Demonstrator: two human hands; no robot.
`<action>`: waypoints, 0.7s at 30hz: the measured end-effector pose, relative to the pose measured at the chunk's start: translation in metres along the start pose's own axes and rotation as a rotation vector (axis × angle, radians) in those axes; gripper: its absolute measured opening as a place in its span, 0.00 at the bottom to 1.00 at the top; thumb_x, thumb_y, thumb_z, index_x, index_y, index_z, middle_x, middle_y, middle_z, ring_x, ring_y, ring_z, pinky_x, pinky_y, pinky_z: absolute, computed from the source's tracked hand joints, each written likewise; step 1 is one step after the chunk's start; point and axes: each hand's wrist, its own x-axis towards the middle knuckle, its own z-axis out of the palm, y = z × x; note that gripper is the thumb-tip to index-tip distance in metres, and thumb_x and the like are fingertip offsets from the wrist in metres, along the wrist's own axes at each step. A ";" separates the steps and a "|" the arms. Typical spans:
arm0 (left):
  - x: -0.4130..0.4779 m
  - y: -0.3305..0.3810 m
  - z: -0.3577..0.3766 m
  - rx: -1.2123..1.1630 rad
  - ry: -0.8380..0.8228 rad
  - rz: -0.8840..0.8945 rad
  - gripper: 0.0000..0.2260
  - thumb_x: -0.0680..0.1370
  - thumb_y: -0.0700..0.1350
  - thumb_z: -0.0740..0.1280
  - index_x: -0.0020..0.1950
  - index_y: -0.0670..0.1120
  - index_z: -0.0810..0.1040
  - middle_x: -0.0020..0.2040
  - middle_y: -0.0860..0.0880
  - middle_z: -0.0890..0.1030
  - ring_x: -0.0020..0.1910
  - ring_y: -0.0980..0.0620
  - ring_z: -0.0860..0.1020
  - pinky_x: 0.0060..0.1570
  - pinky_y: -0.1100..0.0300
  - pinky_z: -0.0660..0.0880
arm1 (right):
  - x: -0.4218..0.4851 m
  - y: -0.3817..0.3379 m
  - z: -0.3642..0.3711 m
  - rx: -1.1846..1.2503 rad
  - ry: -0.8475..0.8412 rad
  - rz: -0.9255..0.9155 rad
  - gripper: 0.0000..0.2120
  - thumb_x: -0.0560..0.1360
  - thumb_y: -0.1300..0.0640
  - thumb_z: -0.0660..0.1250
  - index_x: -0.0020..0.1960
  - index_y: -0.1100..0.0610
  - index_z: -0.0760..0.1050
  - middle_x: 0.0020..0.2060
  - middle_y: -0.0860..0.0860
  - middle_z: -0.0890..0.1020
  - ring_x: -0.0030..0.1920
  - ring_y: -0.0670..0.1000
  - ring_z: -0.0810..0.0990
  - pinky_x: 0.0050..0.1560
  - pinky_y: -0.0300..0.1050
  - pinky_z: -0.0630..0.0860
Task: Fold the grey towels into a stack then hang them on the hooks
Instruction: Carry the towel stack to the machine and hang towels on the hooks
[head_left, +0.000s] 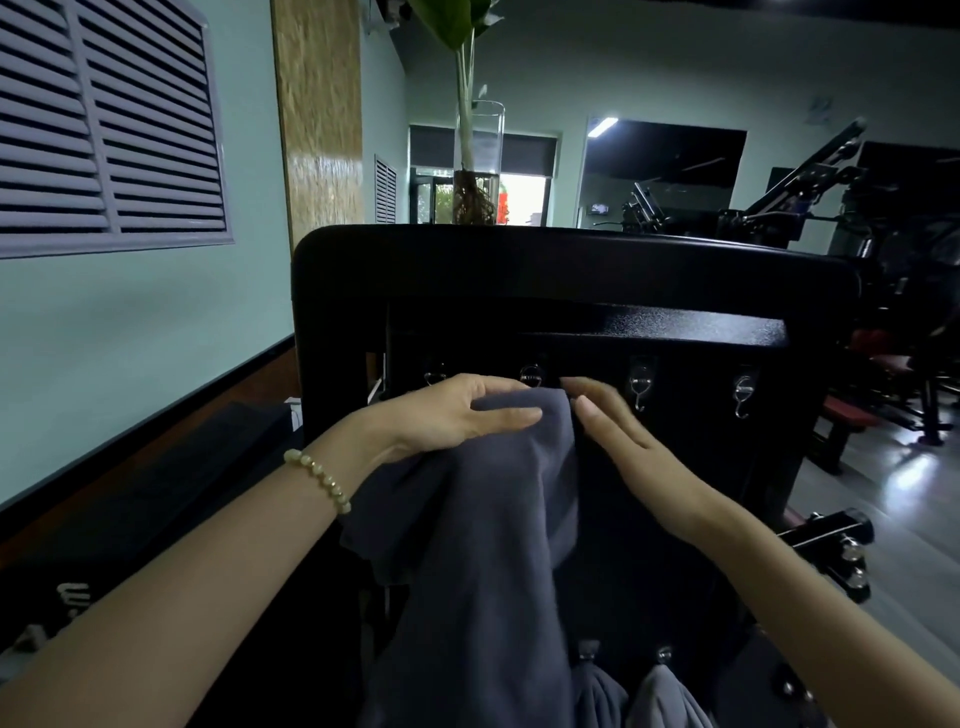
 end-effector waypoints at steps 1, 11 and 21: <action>0.000 0.001 0.000 0.007 -0.043 0.004 0.16 0.77 0.51 0.65 0.64 0.52 0.76 0.58 0.55 0.81 0.59 0.59 0.78 0.59 0.62 0.75 | 0.002 0.003 -0.002 0.034 -0.102 0.051 0.24 0.76 0.36 0.55 0.65 0.48 0.72 0.62 0.43 0.77 0.65 0.39 0.72 0.67 0.42 0.66; 0.012 -0.040 -0.005 0.043 0.098 -0.016 0.07 0.78 0.46 0.66 0.52 0.44 0.78 0.46 0.49 0.84 0.47 0.55 0.82 0.48 0.64 0.77 | 0.016 0.030 -0.025 0.173 -0.221 0.085 0.11 0.76 0.53 0.65 0.56 0.55 0.71 0.47 0.53 0.81 0.47 0.51 0.80 0.47 0.42 0.78; 0.069 -0.052 -0.016 0.203 0.373 0.220 0.04 0.75 0.45 0.69 0.47 0.50 0.84 0.46 0.56 0.82 0.49 0.63 0.79 0.53 0.71 0.71 | 0.079 0.050 -0.060 -0.190 -0.050 -0.106 0.08 0.76 0.58 0.67 0.52 0.52 0.83 0.47 0.41 0.85 0.52 0.37 0.81 0.51 0.27 0.72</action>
